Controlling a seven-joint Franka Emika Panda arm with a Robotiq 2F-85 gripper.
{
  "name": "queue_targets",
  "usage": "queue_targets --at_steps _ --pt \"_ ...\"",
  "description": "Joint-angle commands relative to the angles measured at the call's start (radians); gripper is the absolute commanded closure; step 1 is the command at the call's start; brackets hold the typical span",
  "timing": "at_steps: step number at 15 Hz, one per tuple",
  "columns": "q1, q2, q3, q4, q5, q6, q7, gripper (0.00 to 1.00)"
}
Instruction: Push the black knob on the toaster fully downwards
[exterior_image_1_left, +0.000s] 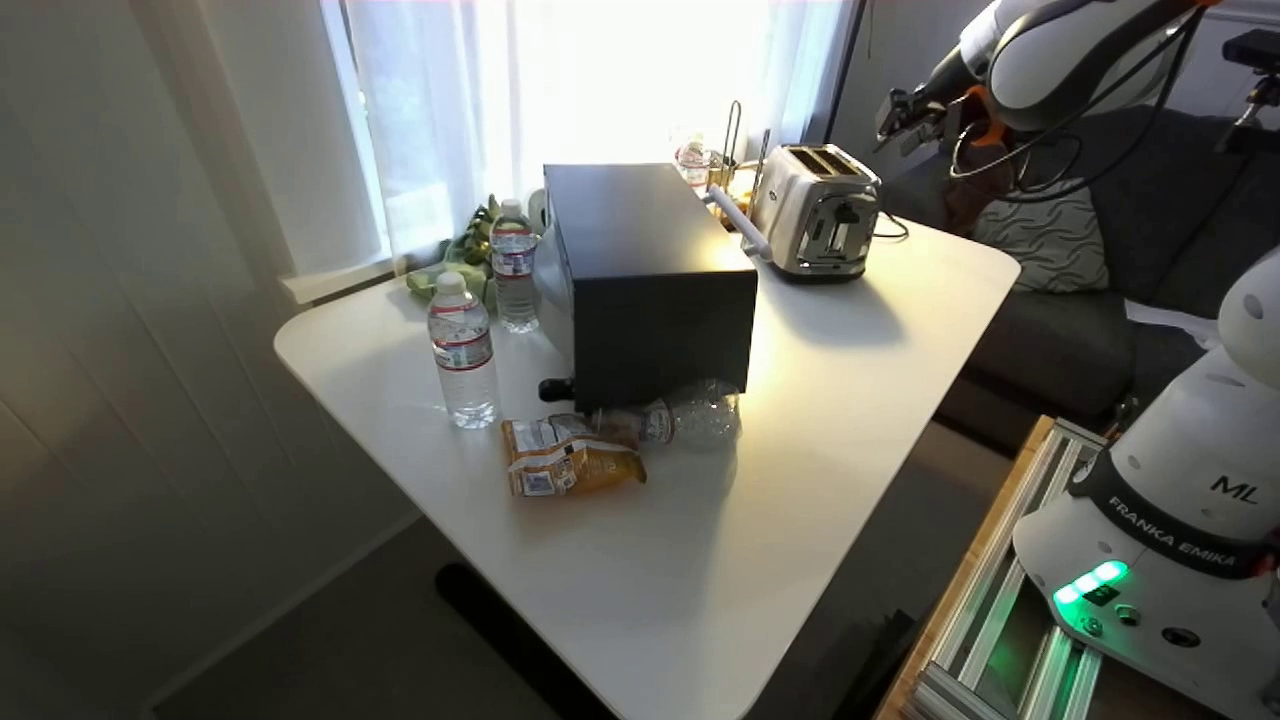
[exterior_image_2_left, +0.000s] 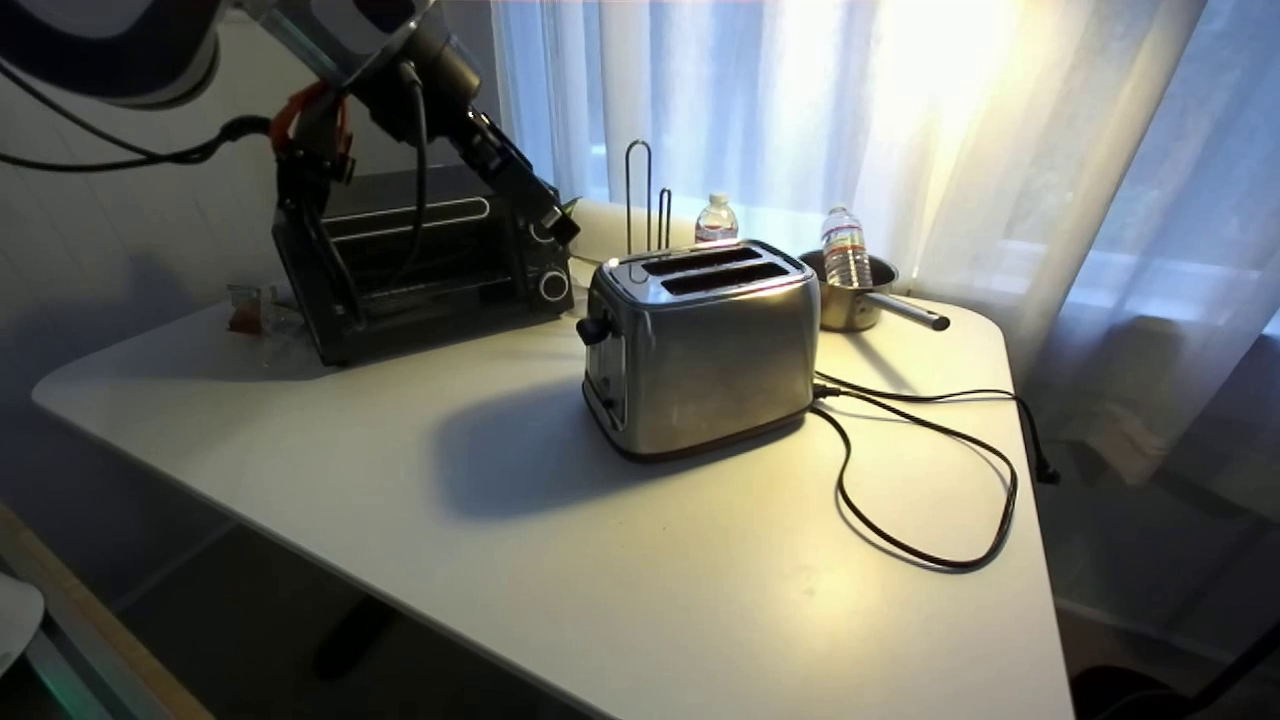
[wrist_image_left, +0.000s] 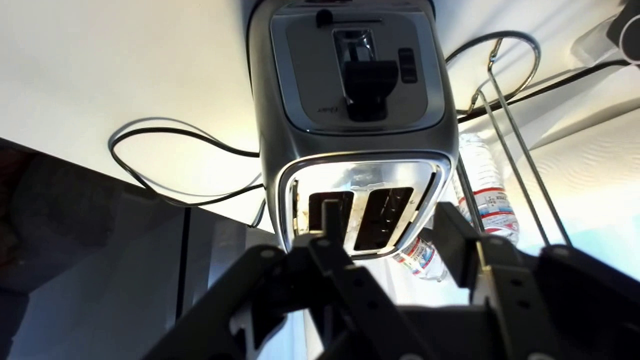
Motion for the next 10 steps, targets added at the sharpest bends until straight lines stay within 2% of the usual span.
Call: queue_targets --at_steps 1,3,5,6,7,10 --pt "0.016 -0.029 -0.031 -0.001 -0.070 -0.020 -0.022 0.16" --pt "0.051 -0.030 -0.050 -0.003 -0.064 -0.067 -0.057 0.04" --pt "0.107 -0.033 -0.093 -0.002 -0.036 -0.077 -0.105 0.00" --pt "0.157 -0.040 -0.140 -0.002 -0.018 -0.086 -0.142 0.00" --pt "0.041 0.000 -0.007 -0.006 0.067 -0.041 -0.161 0.01" --pt "0.089 0.001 -0.054 -0.006 0.075 -0.043 -0.195 0.00"
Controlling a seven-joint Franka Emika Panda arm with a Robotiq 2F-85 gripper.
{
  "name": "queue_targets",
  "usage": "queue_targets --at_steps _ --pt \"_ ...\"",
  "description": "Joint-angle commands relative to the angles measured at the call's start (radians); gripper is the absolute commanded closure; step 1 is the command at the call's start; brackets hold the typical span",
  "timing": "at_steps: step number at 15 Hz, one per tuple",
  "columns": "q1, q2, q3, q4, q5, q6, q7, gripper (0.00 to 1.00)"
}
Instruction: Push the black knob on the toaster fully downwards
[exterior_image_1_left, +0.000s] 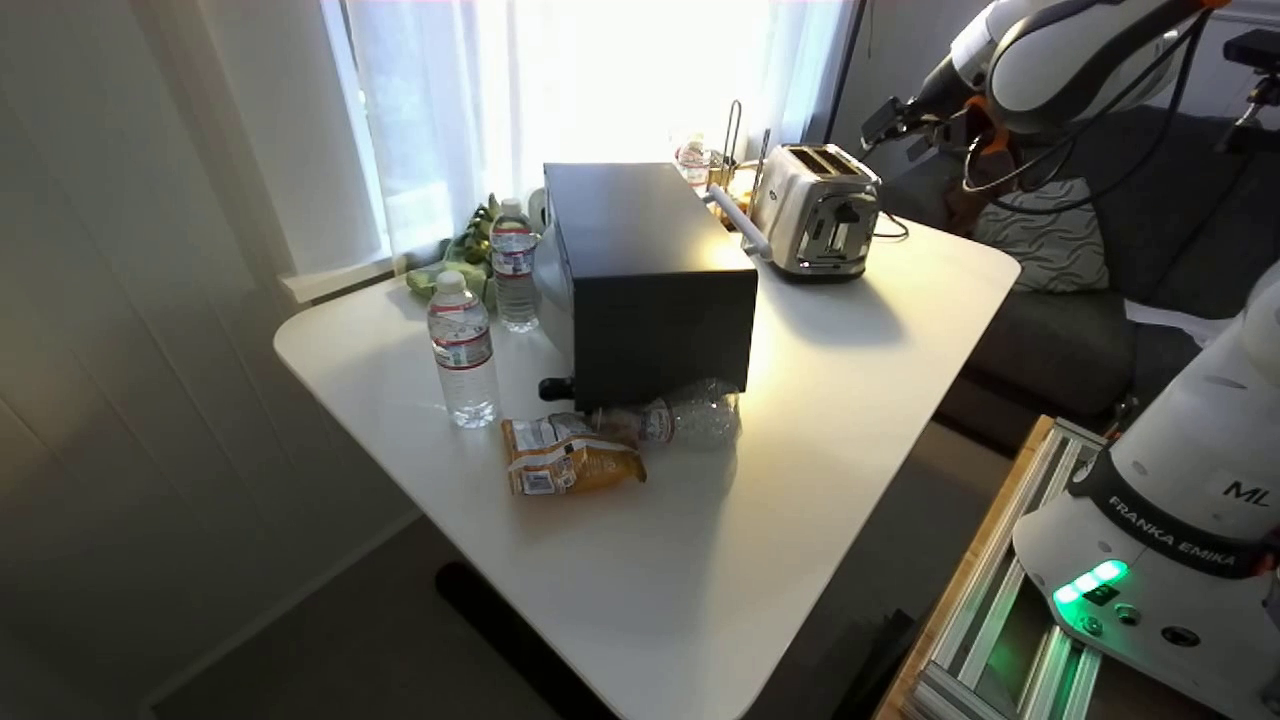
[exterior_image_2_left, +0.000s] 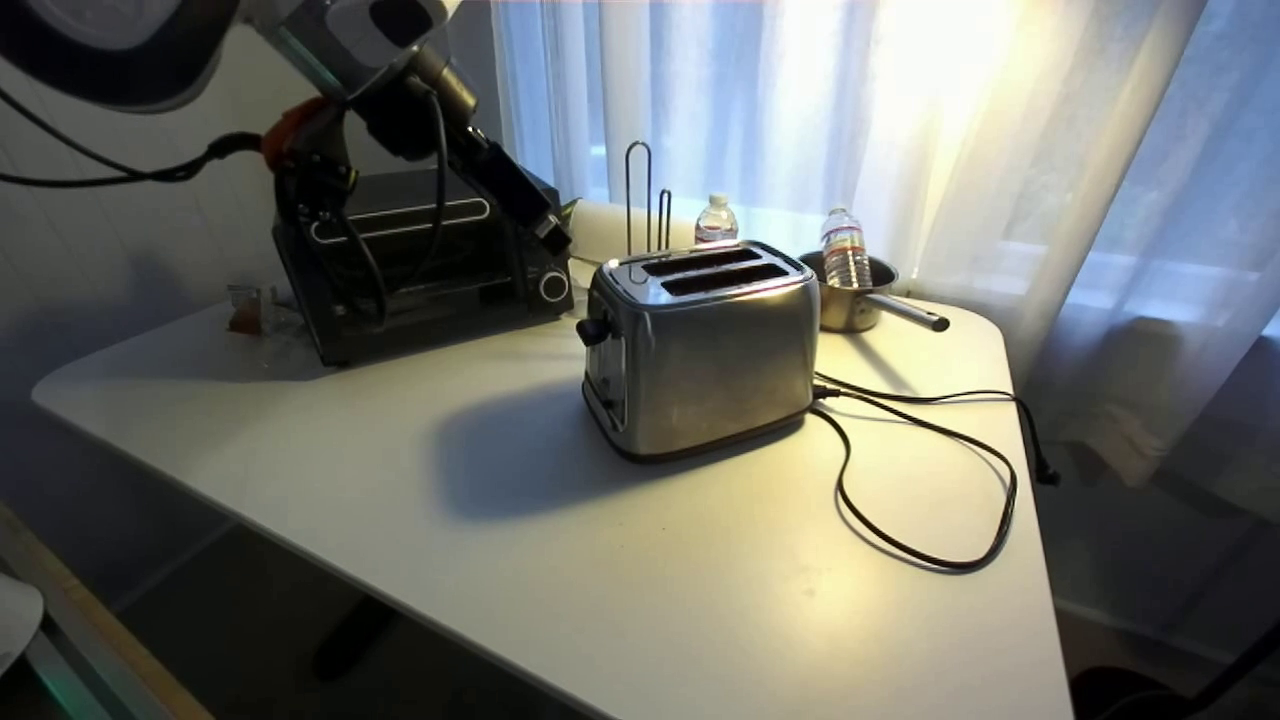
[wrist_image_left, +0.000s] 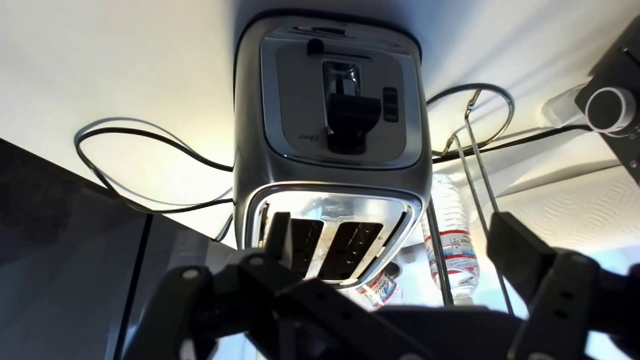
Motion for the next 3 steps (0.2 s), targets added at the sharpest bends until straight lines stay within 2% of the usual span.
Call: queue_targets --at_steps 1,3 --pt "-0.045 0.005 0.064 -0.006 0.111 0.007 -0.087 0.00" --pt "-0.045 0.005 0.062 -0.006 0.111 0.006 -0.089 0.00"
